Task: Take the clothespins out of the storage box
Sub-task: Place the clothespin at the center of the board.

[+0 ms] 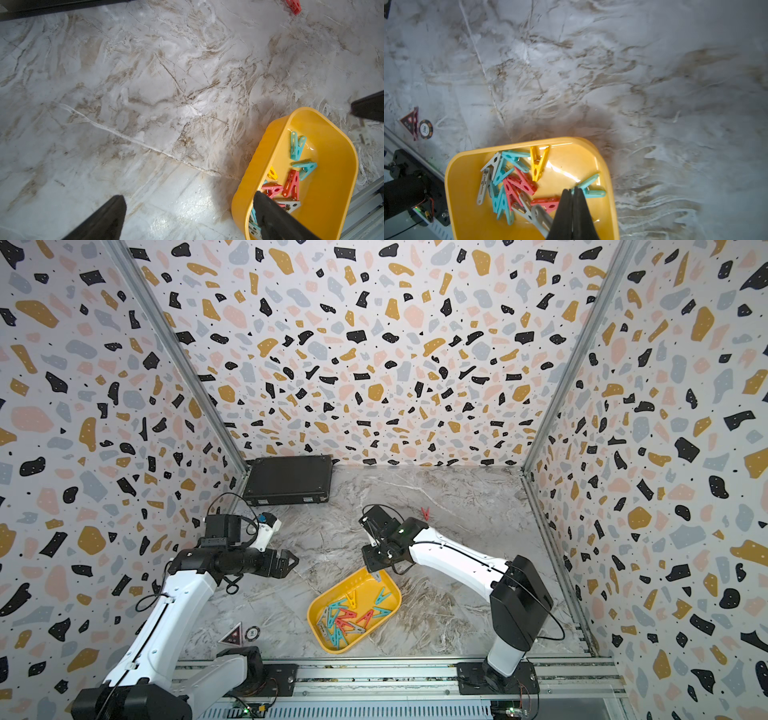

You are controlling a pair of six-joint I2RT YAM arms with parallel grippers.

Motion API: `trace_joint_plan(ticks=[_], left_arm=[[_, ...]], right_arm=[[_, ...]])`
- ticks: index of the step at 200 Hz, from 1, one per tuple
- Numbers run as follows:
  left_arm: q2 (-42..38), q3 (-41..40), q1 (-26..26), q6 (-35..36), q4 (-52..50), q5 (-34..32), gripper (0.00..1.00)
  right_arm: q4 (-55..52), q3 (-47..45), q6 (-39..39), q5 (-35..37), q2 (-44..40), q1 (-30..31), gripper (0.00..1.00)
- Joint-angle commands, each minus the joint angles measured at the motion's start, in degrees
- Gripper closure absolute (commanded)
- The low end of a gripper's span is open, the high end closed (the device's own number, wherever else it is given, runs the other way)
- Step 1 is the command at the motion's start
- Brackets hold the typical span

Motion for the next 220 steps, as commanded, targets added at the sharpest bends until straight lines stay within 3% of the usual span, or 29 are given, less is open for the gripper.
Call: trace_joint_plan(ticks=[1, 52, 101, 160, 220], left_arm=[[-0.24, -0.56, -0.21, 0.81, 0.50, -0.49, 0.00], [-0.19, -0.52, -0.21, 0.80, 0.49, -0.38, 0.00], [-0.33, -0.49, -0.21, 0.96, 0.48, -0.11, 0.00], [-0.79, -0.48, -0.21, 0.95, 0.60, 0.02, 0.00], [-1.24, -0.61, -0.21, 0.89, 0.70, -0.19, 0.00]], right_arm=[[-3.17, -0.23, -2.52, 1.06, -4.22, -4.96, 1.00], [-4.46, -0.73, -6.52, 0.73, -3.16, -19.84, 1.00], [-4.42, 4.43, -8.12, 0.59, 5.65, -31.30, 1.00], [-1.89, 13.83, -7.72, -0.01, 20.49, -37.10, 1.00], [-3.20, 25.50, -6.53, -0.97, 32.25, -37.53, 1.00]])
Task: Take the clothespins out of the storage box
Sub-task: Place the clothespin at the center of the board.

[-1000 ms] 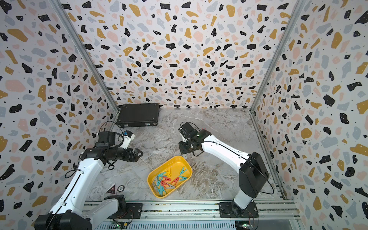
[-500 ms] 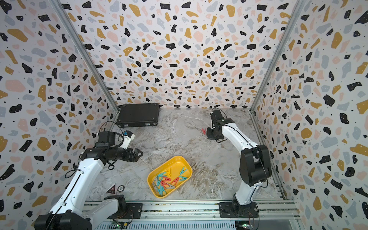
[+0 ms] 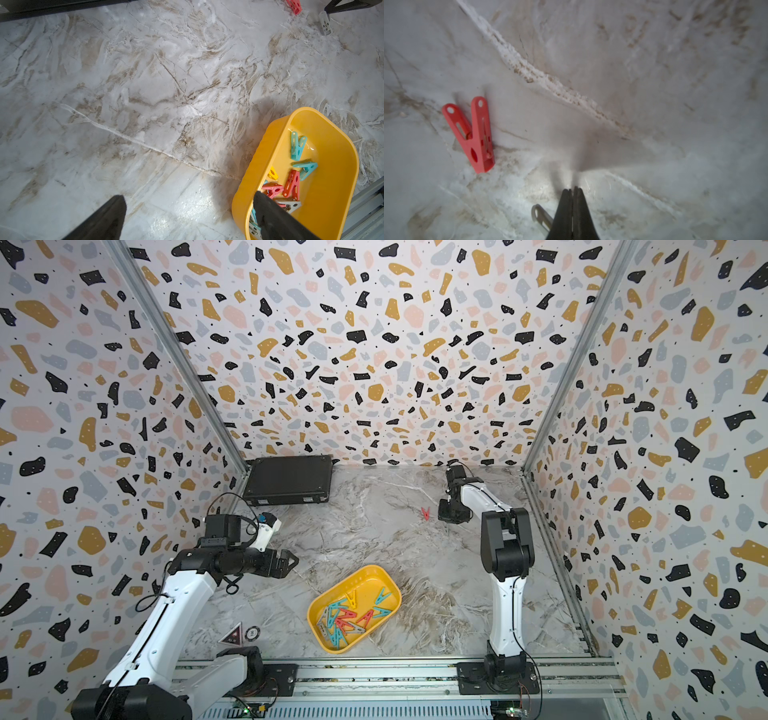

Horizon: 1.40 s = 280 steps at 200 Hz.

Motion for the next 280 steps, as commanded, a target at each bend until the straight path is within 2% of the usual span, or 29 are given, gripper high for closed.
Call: trace_joint_plan(ticks=[1, 33, 116, 142, 165, 182, 243, 280], left_arm=[[-1.05, -0.61, -0.21, 0.84, 0.71, -0.12, 0.00], [-1.04, -0.62, -0.21, 0.85, 0.74, -0.18, 0.00], [-0.97, -0.70, -0.21, 0.85, 0.70, -0.04, 0.00], [-1.00, -0.61, -0.20, 0.90, 0.69, 0.06, 0.00], [-1.06, -0.58, -0.21, 0.92, 0.67, 0.13, 0.00], [-1.11, -0.61, -0.21, 0.97, 0.56, 0.24, 0.00], [-1.40, -0.57, -0.21, 0.94, 0.59, 0.28, 0.00], [-1.44, -0.57, -0.17, 0.98, 0.49, 0.25, 0.00]], right_arm=[[-1.70, 5.10, 0.82, -1.05, 1.33, 0.13, 1.00], [-4.28, 11.69, 1.81, -0.52, 6.74, -0.13, 1.00], [-7.53, 22.28, 3.85, -0.16, 13.15, -0.62, 1.00], [-7.85, 22.58, 4.40, -0.08, 12.90, -0.55, 0.89], [-7.86, 22.66, 4.50, -0.51, 11.59, -0.62, 0.76], [-8.15, 22.79, 4.50, -0.87, 10.20, -0.60, 0.71], [-9.91, 22.44, 3.12, -1.85, 1.26, -0.52, 0.67], [-9.35, 15.32, 2.09, -4.67, -9.03, -0.39, 0.67]])
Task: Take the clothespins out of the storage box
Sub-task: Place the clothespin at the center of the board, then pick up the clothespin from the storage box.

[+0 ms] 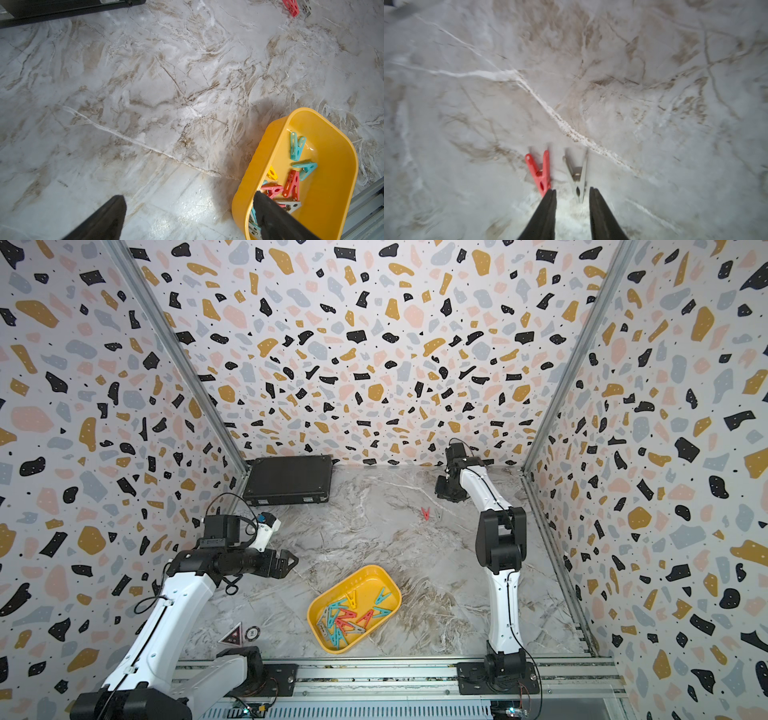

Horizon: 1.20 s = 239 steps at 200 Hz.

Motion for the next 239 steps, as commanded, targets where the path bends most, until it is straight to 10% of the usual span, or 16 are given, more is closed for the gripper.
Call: trace_joint_plan(ticks=[1, 128, 239], left_arm=[[-0.79, -0.55, -0.19, 0.85, 0.50, 0.27, 0.00], [-0.45, -0.75, -0.21, 0.83, 0.71, 0.27, 0.00], [-0.47, -0.76, -0.21, 0.88, 0.59, 0.00, 0.00]], right_arm=[[-1.26, -4.06, -1.28, -2.47, -10.66, 0.07, 0.67], [0.81, -45.20, -0.56, -4.57, -46.20, 26.98, 0.68], [9.74, -49.06, 4.65, -2.39, -38.64, 44.43, 0.66]])
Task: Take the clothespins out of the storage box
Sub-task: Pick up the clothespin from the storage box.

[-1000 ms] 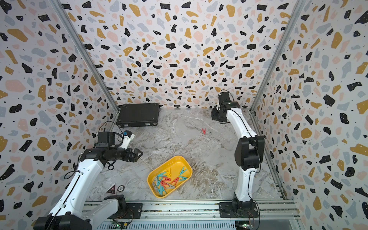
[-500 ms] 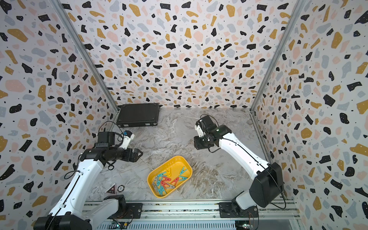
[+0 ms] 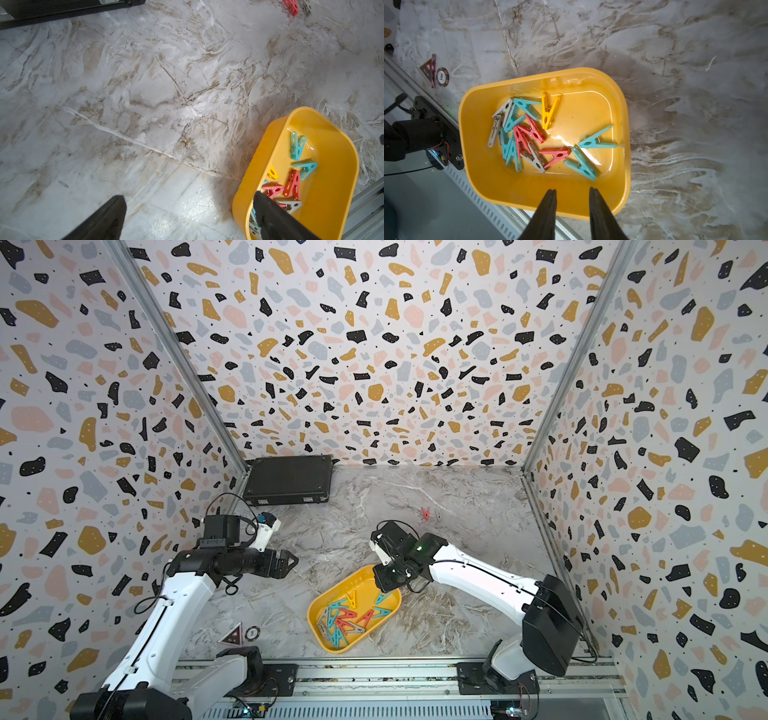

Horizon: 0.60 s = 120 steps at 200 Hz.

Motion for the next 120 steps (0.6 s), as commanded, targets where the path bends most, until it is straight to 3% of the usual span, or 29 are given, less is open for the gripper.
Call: trace_joint_plan(ticks=[1, 120], left_arm=[[-0.43, -0.76, -0.17, 0.50, 0.59, 0.04, 0.00], [-1.16, -0.86, -0.21, 0.61, 0.63, 0.56, 0.00]], right_arm=[[0.64, 1.80, 1.55, 2.43, 2.24, 1.58, 0.66], [-3.15, 7.45, 3.35, 13.41, 16.69, 5.92, 0.60]])
